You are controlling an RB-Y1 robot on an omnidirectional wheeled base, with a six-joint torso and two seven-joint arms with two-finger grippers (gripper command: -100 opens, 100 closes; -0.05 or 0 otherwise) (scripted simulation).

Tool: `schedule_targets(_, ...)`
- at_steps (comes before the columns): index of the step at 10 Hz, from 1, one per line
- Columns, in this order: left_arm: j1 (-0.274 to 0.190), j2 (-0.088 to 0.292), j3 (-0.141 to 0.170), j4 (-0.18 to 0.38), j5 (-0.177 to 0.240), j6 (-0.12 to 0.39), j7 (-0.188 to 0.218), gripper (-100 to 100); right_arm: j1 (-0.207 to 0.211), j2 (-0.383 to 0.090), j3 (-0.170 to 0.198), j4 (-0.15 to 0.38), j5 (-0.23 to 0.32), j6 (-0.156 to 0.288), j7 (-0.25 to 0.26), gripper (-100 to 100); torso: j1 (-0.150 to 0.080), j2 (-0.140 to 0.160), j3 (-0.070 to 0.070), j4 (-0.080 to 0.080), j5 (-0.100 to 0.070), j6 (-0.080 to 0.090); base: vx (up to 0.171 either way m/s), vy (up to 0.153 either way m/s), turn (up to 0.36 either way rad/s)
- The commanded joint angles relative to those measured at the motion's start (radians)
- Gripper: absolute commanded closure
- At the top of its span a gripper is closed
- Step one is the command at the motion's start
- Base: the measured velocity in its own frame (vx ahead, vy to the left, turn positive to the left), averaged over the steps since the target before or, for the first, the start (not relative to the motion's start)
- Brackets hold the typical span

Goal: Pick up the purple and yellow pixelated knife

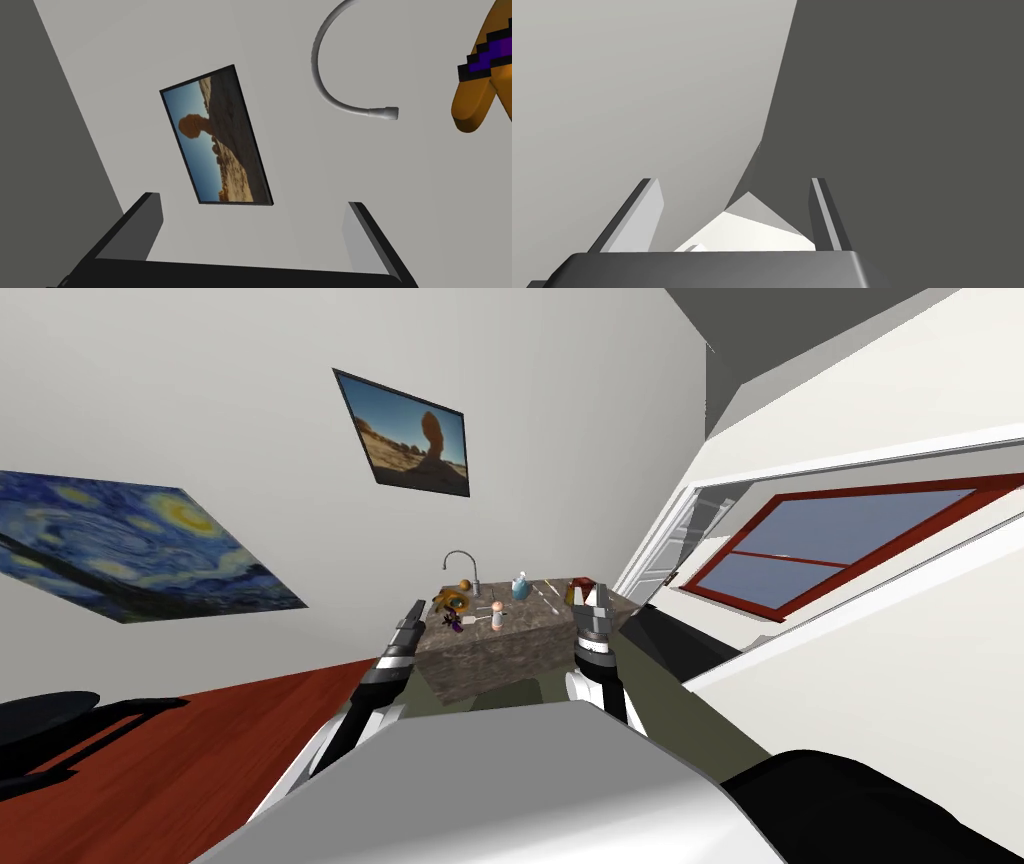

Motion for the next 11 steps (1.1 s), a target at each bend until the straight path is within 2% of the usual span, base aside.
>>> schedule_targets(1,0.002,0.003,0.007,0.014,-0.014,0.032,-0.014,-100,0.0,0.0,0.0,0.0,0.0,0.0,0.0,0,0.0,0.0,0.0,0.0,0.0,0.0,-0.007,-0.115,-0.065)
schedule_targets(3,0.009,0.01,0.031,0.047,-0.032,0.077,-0.034,-100,0.0,0.0,0.0,0.0,0.0,0.0,0.0,0,0.001,-0.001,0.0,0.0,0.0,0.0,0.003,-0.115,-0.104)
schedule_targets(6,0.016,0.018,0.053,0.081,-0.048,0.12,-0.051,-100,0.0,0.0,0.0,0.0,0.0,0.0,0.0,0,0.0,-0.002,-0.001,-0.001,0.0,0.0,0.022,-0.122,-0.07)
schedule_targets(9,0.028,0.039,0.081,0.122,-0.066,0.17,-0.072,-100,0.0,0.0,0.0,0.0,0.0,0.0,0.0,0,0.001,-0.003,-0.002,-0.001,0.0,0.0,0.032,-0.1,-0.067)
schedule_targets(11,0.039,0.068,0.101,0.147,-0.079,0.204,-0.086,-100,0.0,0.0,0.0,0.0,0.0,0.0,0.0,0,0.003,-0.004,-0.002,-0.001,0.001,0.0,0.061,-0.077,-0.061)
